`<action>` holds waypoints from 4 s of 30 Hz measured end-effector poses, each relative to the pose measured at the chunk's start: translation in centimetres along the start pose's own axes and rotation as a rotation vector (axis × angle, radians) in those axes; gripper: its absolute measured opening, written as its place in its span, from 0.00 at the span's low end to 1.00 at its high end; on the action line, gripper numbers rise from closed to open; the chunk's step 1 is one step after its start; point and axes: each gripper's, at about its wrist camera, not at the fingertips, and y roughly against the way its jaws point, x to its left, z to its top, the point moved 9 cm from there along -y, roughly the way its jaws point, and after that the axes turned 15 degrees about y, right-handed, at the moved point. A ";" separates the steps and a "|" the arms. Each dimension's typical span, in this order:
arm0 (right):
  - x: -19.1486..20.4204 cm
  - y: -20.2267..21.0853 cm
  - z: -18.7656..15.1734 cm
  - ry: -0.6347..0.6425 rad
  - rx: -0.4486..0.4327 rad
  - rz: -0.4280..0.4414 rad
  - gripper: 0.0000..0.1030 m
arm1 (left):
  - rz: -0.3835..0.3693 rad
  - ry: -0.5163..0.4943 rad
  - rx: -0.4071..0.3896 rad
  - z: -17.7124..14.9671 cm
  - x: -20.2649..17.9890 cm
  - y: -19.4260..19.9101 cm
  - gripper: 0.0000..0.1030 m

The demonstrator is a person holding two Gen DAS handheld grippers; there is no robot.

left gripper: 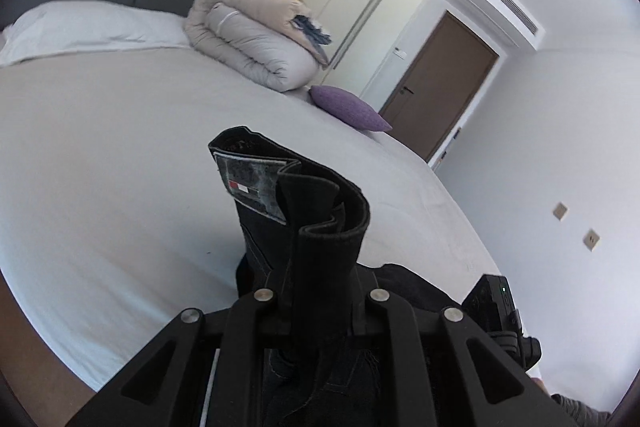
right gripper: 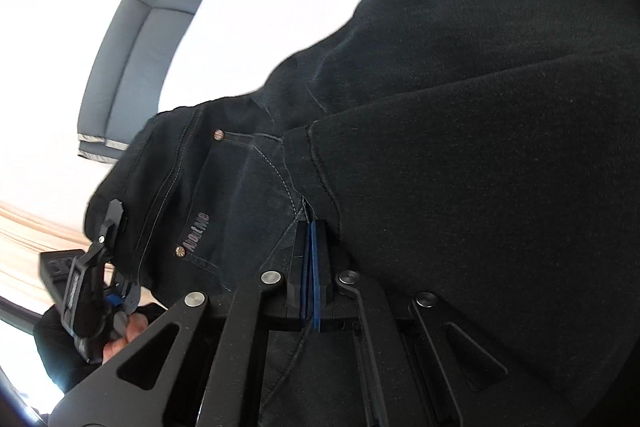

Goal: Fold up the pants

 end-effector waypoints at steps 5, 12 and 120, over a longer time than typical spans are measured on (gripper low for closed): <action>0.0 3.5 0.8 -0.059 -0.121 0.109 0.56 | -0.013 -0.249 0.042 -3.8 -7.0 -0.8 0.15; -1.2 9.0 2.5 -0.121 -0.206 0.218 0.74 | 0.007 -0.479 0.151 -11.0 -11.8 -3.4 0.15; -10.9 19.0 -9.2 -0.175 -0.204 -0.003 0.00 | -0.254 -0.102 0.745 -5.2 3.2 -7.9 0.00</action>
